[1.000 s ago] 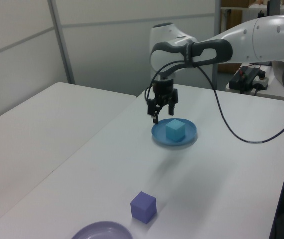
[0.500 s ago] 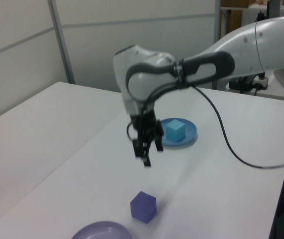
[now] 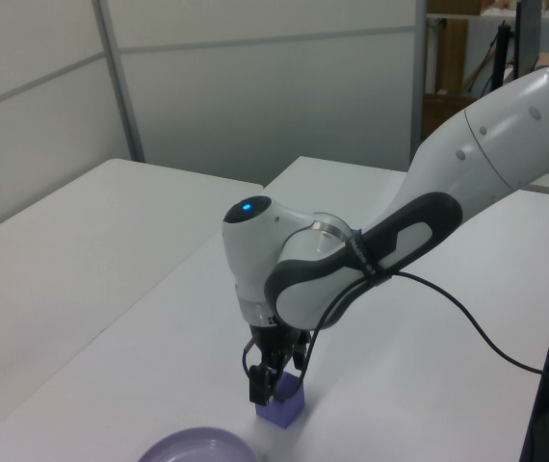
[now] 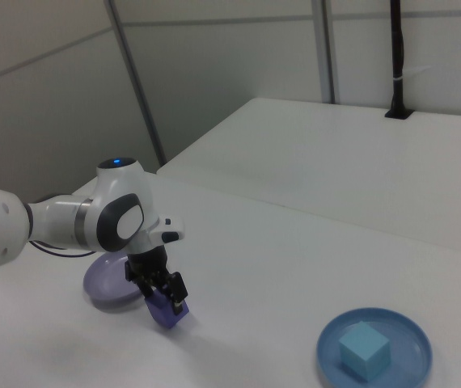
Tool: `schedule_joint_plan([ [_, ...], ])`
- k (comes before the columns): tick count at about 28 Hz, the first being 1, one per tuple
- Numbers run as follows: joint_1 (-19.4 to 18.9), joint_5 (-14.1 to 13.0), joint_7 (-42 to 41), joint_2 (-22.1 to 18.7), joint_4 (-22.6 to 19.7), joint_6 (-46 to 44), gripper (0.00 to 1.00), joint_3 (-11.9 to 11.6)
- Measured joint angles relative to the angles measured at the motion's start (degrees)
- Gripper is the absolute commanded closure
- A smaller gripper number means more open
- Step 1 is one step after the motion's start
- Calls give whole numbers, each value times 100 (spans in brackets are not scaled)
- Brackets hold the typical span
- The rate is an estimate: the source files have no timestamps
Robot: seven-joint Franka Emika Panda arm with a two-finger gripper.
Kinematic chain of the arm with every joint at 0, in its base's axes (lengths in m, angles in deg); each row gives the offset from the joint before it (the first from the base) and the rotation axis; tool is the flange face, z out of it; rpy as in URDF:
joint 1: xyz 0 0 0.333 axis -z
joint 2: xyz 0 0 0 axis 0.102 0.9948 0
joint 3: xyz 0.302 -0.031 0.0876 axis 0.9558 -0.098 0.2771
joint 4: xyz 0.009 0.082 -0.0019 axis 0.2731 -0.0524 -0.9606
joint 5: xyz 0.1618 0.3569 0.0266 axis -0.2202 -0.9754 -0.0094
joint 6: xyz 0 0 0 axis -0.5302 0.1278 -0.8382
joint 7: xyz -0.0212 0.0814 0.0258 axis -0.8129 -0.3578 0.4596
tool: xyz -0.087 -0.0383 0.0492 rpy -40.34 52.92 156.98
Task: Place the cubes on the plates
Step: 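Close the gripper around the purple cube, then lift the purple cube and lower it onto the lavender plate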
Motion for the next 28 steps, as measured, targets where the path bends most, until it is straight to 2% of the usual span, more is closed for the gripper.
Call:
schedule_joint_plan([
  [8, 3, 23, 11, -70, 12, 31, 0, -35],
  [19, 26, 24, 4, -385, 82, -195, 0, -47],
  [28, -43, 24, 4, -199, 83, -196, 0, -46],
])
